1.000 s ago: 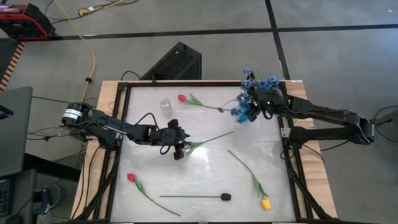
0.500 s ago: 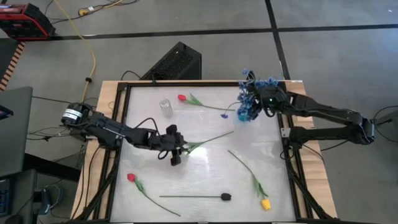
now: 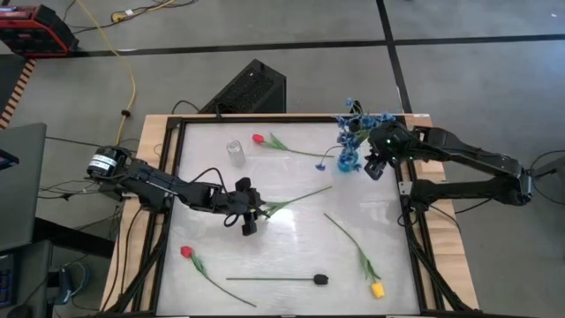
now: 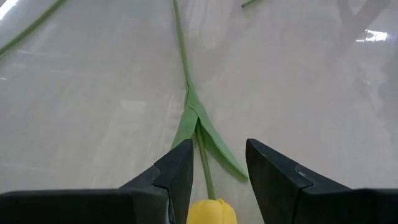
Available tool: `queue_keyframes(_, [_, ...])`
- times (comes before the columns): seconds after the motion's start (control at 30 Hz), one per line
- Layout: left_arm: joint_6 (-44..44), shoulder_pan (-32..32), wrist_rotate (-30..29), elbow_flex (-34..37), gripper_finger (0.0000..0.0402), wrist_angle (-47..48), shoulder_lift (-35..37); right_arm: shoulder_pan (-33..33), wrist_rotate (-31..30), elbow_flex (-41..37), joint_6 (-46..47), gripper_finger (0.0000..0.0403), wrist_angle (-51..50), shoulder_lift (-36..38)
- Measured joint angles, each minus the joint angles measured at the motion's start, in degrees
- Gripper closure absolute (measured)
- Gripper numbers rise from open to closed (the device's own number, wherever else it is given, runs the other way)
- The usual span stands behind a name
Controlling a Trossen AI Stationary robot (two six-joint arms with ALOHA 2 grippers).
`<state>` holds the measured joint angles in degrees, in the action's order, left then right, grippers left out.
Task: Sort flowers into vase by color
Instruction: Put the black flower to the blue vase
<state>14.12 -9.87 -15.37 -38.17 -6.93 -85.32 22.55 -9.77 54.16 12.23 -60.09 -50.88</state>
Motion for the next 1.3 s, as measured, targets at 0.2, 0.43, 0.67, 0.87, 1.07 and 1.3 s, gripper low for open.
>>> queue_keyframes(0.2, [1.5,0.0,0.5,0.0,0.0264,-0.4,0.0,0.0,5.6,1.0,2.0,0.0230,-2.9,0.0])
queue_keyframes(0.43, [5.0,-0.2,7.7,0.0,0.0264,-1.9,0.0,-2.9,13.3,1.0,2.5,0.0230,-2.9,0.0])
queue_keyframes(0.67, [6.3,-3.6,12.0,-2.8,0.0264,-3.3,0.0,-14.9,15.7,-0.4,6.0,0.0230,-0.2,0.0])
queue_keyframes(0.87, [6.0,-9.1,11.6,-5.0,0.0264,-4.7,0.0,-28.6,15.5,-5.6,12.5,0.0230,6.7,0.0])
queue_keyframes(1.07, [6.4,-14.5,11.4,-5.0,0.0264,-7.5,-0.1,-42.2,12.2,-10.4,20.6,0.0230,11.7,0.0])
queue_keyframes(1.3, [5.2,-20.4,6.8,-6.1,0.0264,-16.5,-8.1,-53.7,4.2,-11.1,27.0,0.0230,14.2,-0.6])
